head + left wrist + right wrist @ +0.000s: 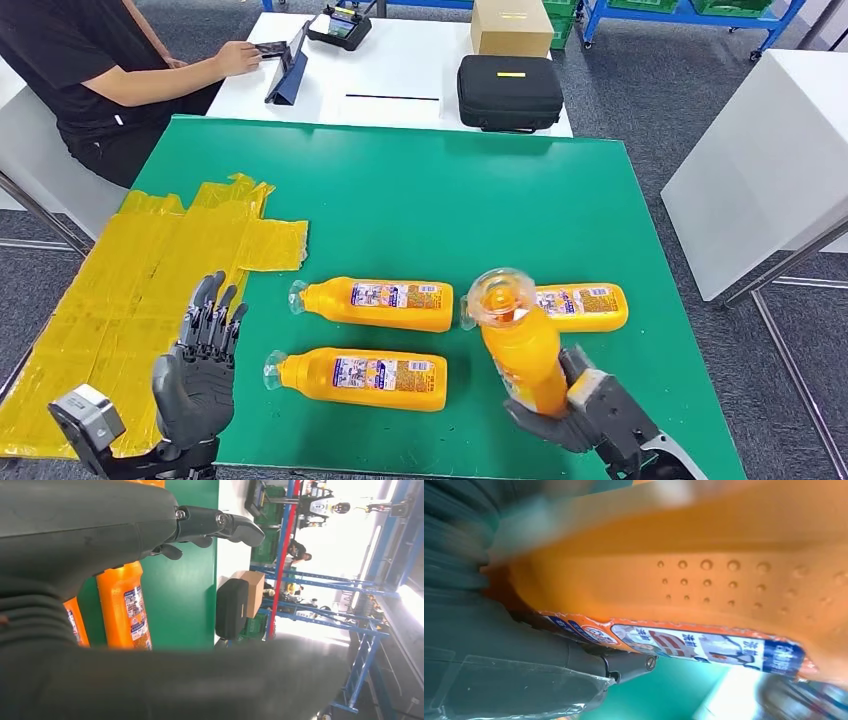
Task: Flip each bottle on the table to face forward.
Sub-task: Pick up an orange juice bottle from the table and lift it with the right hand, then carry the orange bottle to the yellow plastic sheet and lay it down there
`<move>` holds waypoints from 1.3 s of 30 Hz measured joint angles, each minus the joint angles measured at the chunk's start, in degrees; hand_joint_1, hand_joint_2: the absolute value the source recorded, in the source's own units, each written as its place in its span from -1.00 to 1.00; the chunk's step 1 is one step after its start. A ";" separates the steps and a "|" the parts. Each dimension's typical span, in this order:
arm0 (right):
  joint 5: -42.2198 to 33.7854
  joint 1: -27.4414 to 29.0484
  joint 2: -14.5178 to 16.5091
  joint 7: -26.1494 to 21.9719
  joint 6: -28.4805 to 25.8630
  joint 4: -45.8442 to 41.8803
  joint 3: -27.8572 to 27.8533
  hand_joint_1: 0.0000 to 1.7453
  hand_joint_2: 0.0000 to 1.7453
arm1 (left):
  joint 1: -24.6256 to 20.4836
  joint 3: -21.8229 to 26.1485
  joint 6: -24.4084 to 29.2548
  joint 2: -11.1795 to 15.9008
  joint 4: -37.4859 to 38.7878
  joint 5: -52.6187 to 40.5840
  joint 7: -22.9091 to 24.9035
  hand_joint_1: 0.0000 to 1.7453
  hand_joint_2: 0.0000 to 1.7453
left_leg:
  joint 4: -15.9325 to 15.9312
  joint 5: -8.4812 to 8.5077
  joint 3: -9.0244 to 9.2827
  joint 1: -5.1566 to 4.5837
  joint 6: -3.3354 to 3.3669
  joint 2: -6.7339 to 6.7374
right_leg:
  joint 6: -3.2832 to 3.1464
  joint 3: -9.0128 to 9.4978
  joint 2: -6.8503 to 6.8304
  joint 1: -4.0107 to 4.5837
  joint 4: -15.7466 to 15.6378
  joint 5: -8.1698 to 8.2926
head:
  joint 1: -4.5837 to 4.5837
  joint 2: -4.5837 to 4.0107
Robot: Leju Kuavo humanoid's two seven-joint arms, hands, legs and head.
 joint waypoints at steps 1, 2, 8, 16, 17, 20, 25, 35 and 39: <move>0.53 0.19 0.23 -0.64 -0.94 -1.20 -0.03 1.00 1.00 | -0.07 0.01 -0.05 -0.07 0.00 0.04 0.16 -1.00 1.00 | -0.01 -0.03 -0.01 0.03 -0.04 0.00 | -0.09 -0.15 0.00 0.00 0.00 -0.07 | 0.01 0.00; 1.34 0.40 0.33 -1.19 -2.15 -2.17 0.05 1.00 1.00 | -0.16 0.01 -0.10 -0.13 0.01 0.07 0.28 -1.00 1.00 | -0.02 -0.06 -0.02 0.05 -0.08 -0.01 | -0.18 -0.28 -0.01 0.00 0.00 -0.14 | 0.01 0.00; 1.32 0.49 -0.49 -2.29 -8.95 -3.60 3.44 1.00 1.00 | -1.20 0.01 -0.34 -0.31 0.13 0.25 0.90 -1.00 1.00 | -0.03 -0.11 -0.11 0.06 -0.15 -0.02 | -0.27 -0.31 0.00 -0.02 0.00 -0.18 | 0.02 0.00; 1.22 -7.52 0.25 0.77 -15.39 4.94 14.70 1.00 1.00 | -2.71 -0.64 0.38 -0.32 0.39 -0.07 1.55 -1.00 1.00 | -0.02 0.03 -0.18 0.08 -0.16 0.04 | -0.36 -0.11 0.03 0.03 0.11 -0.03 | 0.02 0.00; 2.08 -8.61 0.86 1.21 -16.33 6.33 16.22 1.00 1.00 | -2.76 -0.89 0.61 -0.32 0.39 -0.31 1.63 -1.00 1.00 | -0.02 0.05 -0.18 0.09 -0.17 0.05 | -0.37 -0.13 0.02 0.03 0.13 -0.03 | 0.02 0.00; 4.55 -11.58 2.81 2.22 -18.60 9.74 20.38 1.00 1.00 | -2.95 -1.70 1.14 -0.31 0.39 -0.54 1.73 -1.00 1.00 | -0.02 0.07 -0.21 0.10 -0.18 0.05 | -0.37 -0.14 0.02 0.05 0.15 -0.03 | 0.01 0.00; 8.48 -16.29 5.86 4.94 -21.04 13.95 26.22 1.00 1.00 | -3.63 -2.91 1.52 -0.25 0.42 -0.55 1.82 -1.00 1.00 | -0.02 0.09 -0.22 0.12 -0.19 0.05 | -0.37 -0.16 0.02 0.04 0.17 -0.03 | 0.02 0.00; 11.92 -22.55 9.60 6.63 -22.87 18.09 32.26 1.00 1.00 | -5.80 -4.32 0.51 0.70 0.97 0.21 2.55 -1.00 1.00 | -0.02 0.11 -0.24 0.11 -0.19 0.03 | -0.37 -0.15 0.01 0.04 0.17 -0.03 | 0.02 0.00; 12.82 -25.05 10.23 6.27 -24.22 19.37 34.36 1.00 1.00 | -6.69 -4.94 0.51 1.16 1.15 0.12 3.32 -1.00 1.00 | -0.02 0.12 -0.24 0.12 -0.21 0.03 | -0.37 -0.16 0.01 0.04 0.17 -0.03 | 0.03 0.00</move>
